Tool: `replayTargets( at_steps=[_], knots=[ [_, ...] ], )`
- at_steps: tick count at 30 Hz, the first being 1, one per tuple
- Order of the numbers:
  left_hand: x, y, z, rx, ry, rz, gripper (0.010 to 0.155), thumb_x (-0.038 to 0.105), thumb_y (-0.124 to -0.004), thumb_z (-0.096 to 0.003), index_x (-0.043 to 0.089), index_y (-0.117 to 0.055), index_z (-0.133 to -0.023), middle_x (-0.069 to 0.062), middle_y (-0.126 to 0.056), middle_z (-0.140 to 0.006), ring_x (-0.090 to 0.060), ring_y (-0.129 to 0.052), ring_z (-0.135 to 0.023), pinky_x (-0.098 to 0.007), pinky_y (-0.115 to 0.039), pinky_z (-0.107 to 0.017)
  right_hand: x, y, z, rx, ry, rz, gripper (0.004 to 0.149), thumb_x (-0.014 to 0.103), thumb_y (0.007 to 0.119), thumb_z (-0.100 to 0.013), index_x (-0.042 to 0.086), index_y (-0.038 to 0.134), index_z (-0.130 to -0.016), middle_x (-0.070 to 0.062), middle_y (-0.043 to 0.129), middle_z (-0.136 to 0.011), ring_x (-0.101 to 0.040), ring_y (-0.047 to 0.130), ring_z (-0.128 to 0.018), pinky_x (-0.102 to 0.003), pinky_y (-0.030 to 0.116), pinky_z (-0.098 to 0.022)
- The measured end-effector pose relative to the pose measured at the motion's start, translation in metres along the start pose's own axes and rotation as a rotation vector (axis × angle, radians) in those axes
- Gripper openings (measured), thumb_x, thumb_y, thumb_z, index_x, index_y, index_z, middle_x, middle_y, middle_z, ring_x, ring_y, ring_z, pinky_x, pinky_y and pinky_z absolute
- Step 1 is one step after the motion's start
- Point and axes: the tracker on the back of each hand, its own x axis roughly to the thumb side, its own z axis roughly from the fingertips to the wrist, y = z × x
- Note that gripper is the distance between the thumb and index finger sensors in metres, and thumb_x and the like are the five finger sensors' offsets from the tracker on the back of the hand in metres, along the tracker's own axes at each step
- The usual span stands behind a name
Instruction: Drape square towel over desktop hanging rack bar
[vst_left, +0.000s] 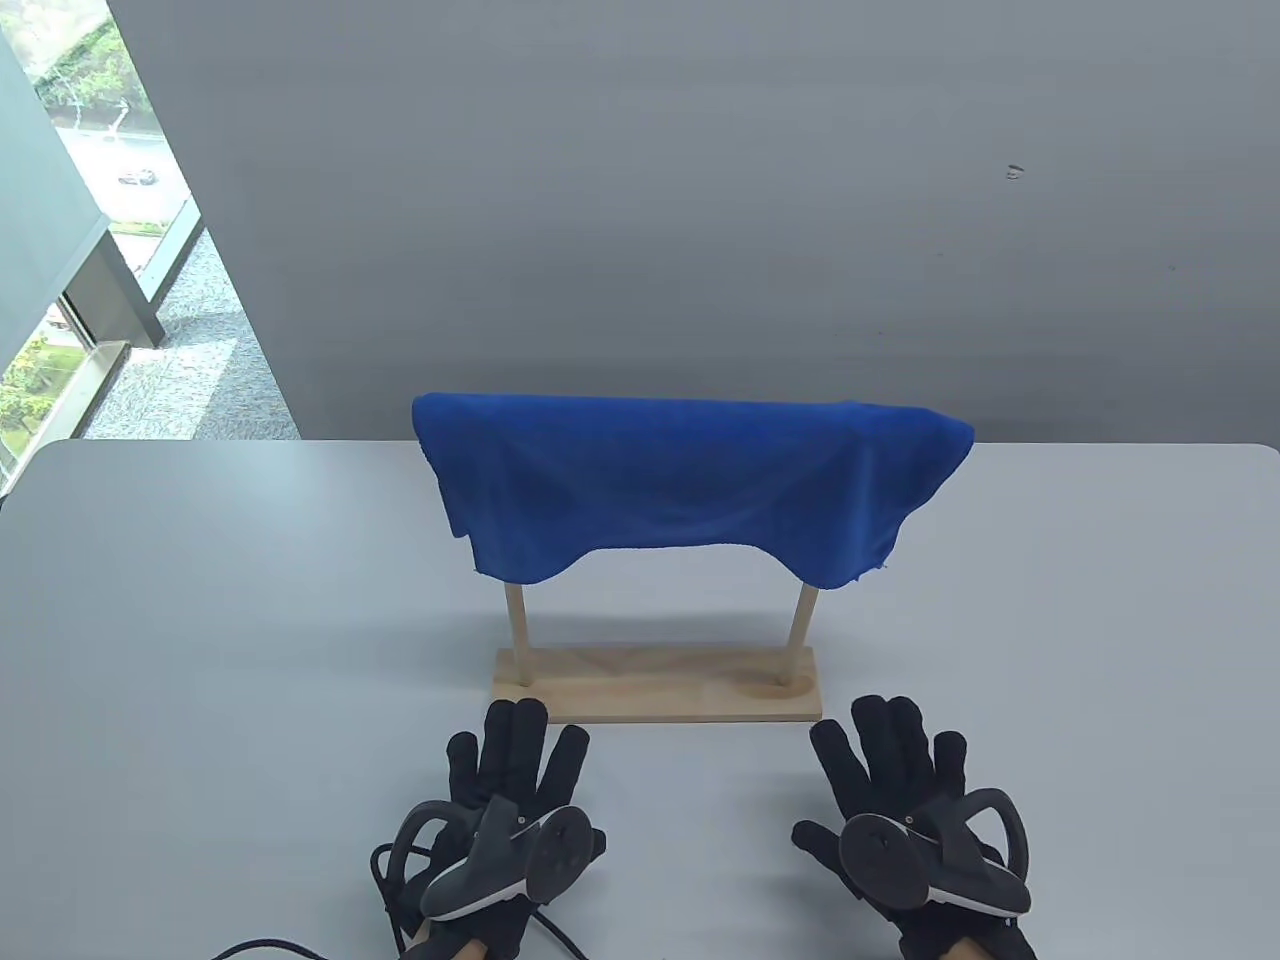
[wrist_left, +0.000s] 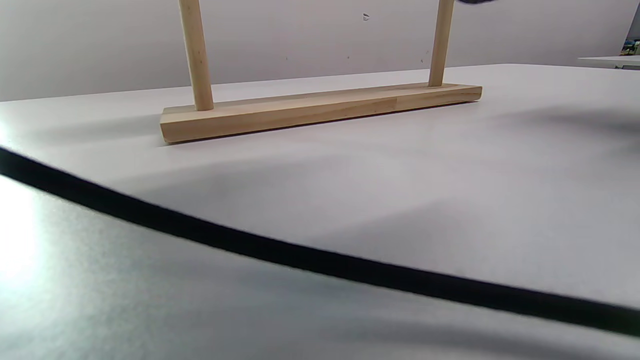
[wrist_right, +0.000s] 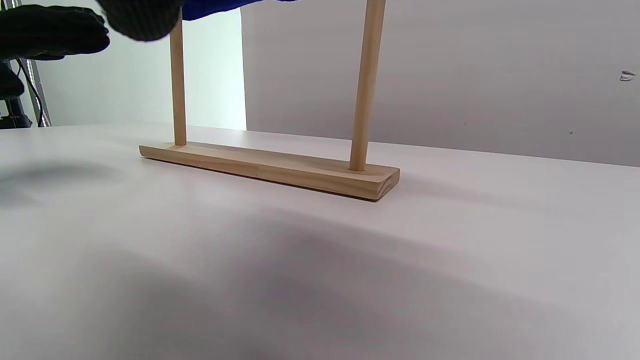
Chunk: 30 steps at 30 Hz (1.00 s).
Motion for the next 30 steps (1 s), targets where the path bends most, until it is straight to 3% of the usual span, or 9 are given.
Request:
replayTargets(
  at_steps=[8,30],
  knots=[
    [-0.004,0.002,0.002,-0.004,-0.011,0.034,0.087,0.062,-0.054,-0.0494,0.019,-0.004,-0.106,-0.028,0.005,-0.105,-0.053,-0.007,-0.103,-0.073,-0.025,-0.069,-0.013,0.004,0.000,0.046,0.060,-0.058,0.083,0.054,0.051,-0.061,0.002,0.008,-0.108,-0.041,0.001,-0.104,-0.068,0.014,-0.095,-0.082,0.022,-0.057],
    [-0.009,0.003,0.003,-0.021,0.012,0.055,0.087,0.062,-0.054,-0.0495,0.018,-0.006,-0.107,-0.028,0.005,-0.106,-0.053,-0.007,-0.103,-0.073,-0.024,-0.069,-0.016,0.004,0.001,0.071,0.066,-0.089,0.081,0.054,0.050,-0.061,0.001,0.010,-0.108,-0.042,0.004,-0.105,-0.068,0.017,-0.095,-0.081,0.024,-0.057]
  ],
)
